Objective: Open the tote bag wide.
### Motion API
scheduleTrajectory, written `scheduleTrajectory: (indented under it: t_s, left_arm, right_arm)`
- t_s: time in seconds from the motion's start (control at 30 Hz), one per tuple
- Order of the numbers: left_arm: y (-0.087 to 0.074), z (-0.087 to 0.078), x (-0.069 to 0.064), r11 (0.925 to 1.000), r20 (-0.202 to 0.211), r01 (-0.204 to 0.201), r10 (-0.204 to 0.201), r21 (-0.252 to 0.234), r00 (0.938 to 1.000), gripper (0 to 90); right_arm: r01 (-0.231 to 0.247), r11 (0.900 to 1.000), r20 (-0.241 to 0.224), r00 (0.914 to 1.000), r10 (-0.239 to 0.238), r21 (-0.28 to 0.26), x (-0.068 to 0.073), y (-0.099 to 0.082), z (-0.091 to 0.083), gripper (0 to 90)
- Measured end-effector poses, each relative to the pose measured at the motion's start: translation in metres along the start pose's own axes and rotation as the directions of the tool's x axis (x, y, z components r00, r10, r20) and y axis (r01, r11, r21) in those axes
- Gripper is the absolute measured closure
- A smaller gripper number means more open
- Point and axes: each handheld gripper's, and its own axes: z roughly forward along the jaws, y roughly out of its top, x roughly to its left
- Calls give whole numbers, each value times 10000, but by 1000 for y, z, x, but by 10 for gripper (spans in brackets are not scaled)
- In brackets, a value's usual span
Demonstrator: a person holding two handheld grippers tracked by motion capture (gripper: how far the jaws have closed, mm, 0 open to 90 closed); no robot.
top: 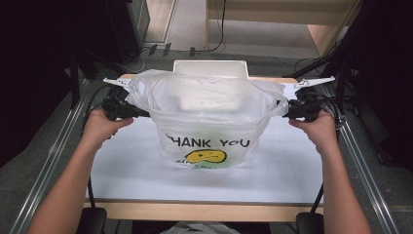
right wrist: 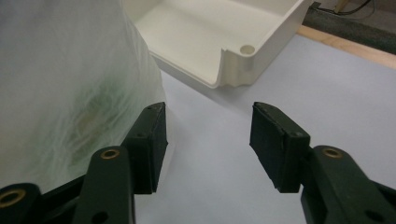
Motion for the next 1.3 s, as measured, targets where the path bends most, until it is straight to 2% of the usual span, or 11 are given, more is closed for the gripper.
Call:
scheduleTrajectory:
  t_s: [0.17,0.3,0.33,0.37,0.47,0.57,0.67,0.8,0.93,1.1,1.3]
  left_arm:
    - [12,-6,4,10000,211,56,-57,79,9998,740]
    - [22,-14,6,9999,276,124,-120,-114,9995,818]
    - [28,-17,6,9999,382,78,-74,-126,9992,845]
    - [28,-17,6,9999,382,78,-74,-126,9992,866]
    - [38,-20,4,9996,470,-172,181,-210,9987,900]
    - [49,-26,3,9985,516,-250,274,-480,9983,900]
    - [60,-33,3,9977,425,-334,360,-592,9984,900]
    - [75,-45,-2,9957,160,-593,605,-713,9980,900]
    - [87,-56,-8,9943,98,-871,879,-612,9961,900]
    - [101,-68,-12,9931,-7,-996,997,-624,9950,900]
    - [123,-87,-27,9870,-27,-1282,1286,-970,9917,900]
  right_arm:
    - [121,9996,-269,9996,-128,-238,1,18,-7,492]
    - [307,9988,-349,9989,-320,-374,1,35,-16,569]
    - [284,9988,-430,9986,-301,-400,1,43,-19,632]
    - [284,9988,-430,9986,-301,-400,1,43,-19,632]
    - [368,9988,-653,9971,-389,-328,3,61,-25,826]
    - [463,9983,-486,9977,-480,-344,6,69,-28,896]
    - [500,9977,-675,9963,-531,-467,10,83,-34,900]
    - [871,9936,-898,9916,-933,-716,25,104,-43,900]
    - [1230,9904,-979,9868,-1289,-637,40,117,-44,900]
    - [1360,9892,-1097,9839,-1414,-552,53,129,-45,900]
    - [1506,9874,-1363,9783,-1560,-494,73,144,-45,900]
